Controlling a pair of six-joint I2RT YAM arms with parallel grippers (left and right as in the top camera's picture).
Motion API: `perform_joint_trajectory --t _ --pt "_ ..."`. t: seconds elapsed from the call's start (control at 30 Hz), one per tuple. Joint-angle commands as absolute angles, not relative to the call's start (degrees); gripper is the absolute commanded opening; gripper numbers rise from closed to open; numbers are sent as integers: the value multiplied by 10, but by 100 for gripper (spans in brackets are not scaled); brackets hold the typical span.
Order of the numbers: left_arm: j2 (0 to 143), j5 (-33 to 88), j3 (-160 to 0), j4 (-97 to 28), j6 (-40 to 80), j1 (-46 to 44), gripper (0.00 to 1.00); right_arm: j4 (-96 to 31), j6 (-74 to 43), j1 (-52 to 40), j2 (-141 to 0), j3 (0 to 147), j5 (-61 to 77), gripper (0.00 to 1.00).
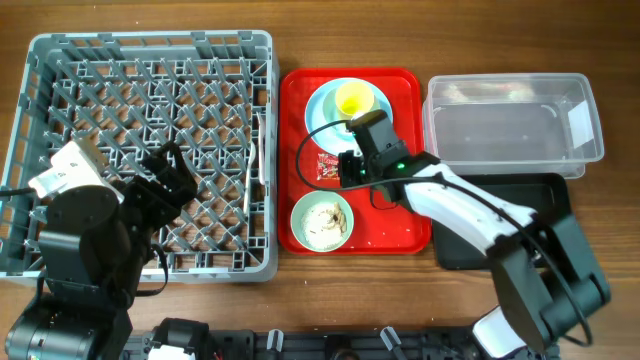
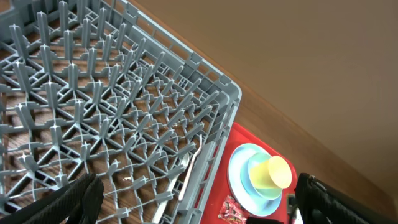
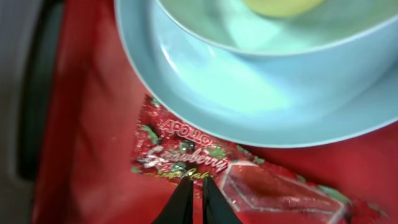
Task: Sort waste into correct bins and load items into the dishwasher rack
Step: 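Move the right gripper to the red tray and grasp the red candy wrapper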
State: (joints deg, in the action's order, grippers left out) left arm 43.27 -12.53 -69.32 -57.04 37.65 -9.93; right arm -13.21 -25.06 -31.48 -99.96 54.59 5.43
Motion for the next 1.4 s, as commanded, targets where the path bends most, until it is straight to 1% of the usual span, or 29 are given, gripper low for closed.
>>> perform_joint_trajectory --t 0.0,0.1,0.13,0.17,0.23,0.3,0.37,0.4,0.5,0.53,0.57,0.6,0.77,0.87,1.0,1.1,1.17,1.27,1.37 --pt "432 -129 -698 -569 382 -95 100 -131 -262 -317 -1031 551 41 8" --pt "432 -129 -698 -569 382 -95 100 -157 -290 -316 -1037 548 -23 8" --pt "432 -129 -698 -569 382 -95 100 -166 -294 -316 -1037 548 -32 8" --pt "432 -129 -698 -569 382 -95 100 -174 -301 -315 -1037 548 -33 5" --pt "432 -129 -698 -569 382 -95 100 -208 -302 -314 -1028 549 -33 4" --pt "432 -129 -698 -569 382 -95 100 -264 -319 -314 -1009 549 -48 4" --pt "432 -129 -698 -569 382 -95 100 -327 -349 -314 -988 549 -99 4" --pt "432 -129 -698 -569 382 -95 100 -342 -343 -314 -975 549 -108 4" --pt "432 -129 -698 -569 382 -95 100 -324 -274 -316 -926 549 -26 5" --pt "432 -129 -698 -569 382 -95 100 -295 -254 -316 -913 549 23 8" --pt "432 -129 -698 -569 382 -95 100 -272 -247 -316 -910 549 43 11" --pt "432 -129 -698 -569 382 -95 100 -235 -244 -316 -912 549 47 14" --pt "432 -129 -698 -569 382 -95 100 -142 -247 -316 -959 548 42 14" --pt "432 -129 -698 -569 382 -95 100 -101 -297 -319 -1021 548 48 14" --pt "432 -129 -698 -569 382 -95 100 -107 -302 -320 -1055 548 49 15" --pt "432 -129 -698 -569 382 -95 100 -154 -306 -319 -1053 548 16 15" --pt "432 -129 -698 -569 382 -95 100 -181 -334 -317 -1048 548 -3 15" --pt "432 -129 -698 -569 382 -95 100 -221 -335 -311 -1030 549 -16 14" --pt "432 -129 -698 -569 382 -95 100 -331 -347 -309 -995 548 -123 14"
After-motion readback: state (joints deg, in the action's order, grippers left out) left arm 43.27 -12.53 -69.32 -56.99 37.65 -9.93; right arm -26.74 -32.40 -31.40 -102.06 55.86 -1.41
